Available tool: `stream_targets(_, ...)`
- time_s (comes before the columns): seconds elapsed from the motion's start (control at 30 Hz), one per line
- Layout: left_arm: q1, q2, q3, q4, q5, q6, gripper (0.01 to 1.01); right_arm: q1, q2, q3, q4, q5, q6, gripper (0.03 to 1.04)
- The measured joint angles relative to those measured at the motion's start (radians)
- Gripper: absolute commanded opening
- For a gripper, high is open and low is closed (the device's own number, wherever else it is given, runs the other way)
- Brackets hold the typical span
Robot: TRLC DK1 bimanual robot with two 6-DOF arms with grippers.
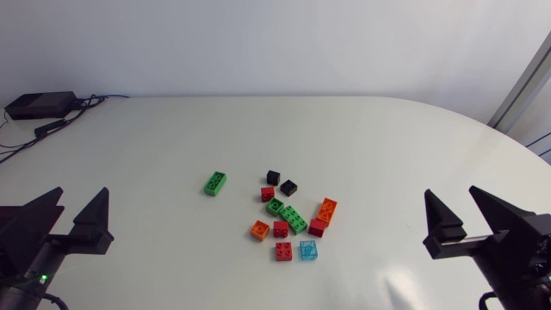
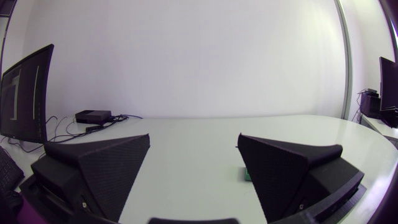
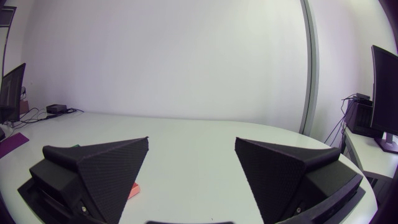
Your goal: Sort duplo bricks by size, large to the right and small to the left
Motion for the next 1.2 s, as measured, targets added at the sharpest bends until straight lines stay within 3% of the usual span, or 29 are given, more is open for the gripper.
stream_targets(0.63, 0.0, 0.0, 0.0, 0.0, 0.0, 0.0, 0.984, 0.002, 0.0, 0.0, 0.0, 0.0, 0.0, 1.0)
stream_targets(0.83, -0.016, -0.001, 0.016, -0.034, 0.0, 0.0, 0.969, 0.041, 0.0, 0.0, 0.0, 0.0, 0.0, 1.0)
stream_targets(1.03, -0.061, 0.171, 0.232, -0.11, -0.003, 0.0, 0.969, 0.047, 0.057, 0.05, -0.008, 0.0, 0.0, 1.0)
stream_targets(1.2, -0.107, 0.476, 0.512, -0.183, -0.003, -0.016, 0.964, 0.045, 0.281, 0.238, -0.024, 0.0, 0.0, 1.0)
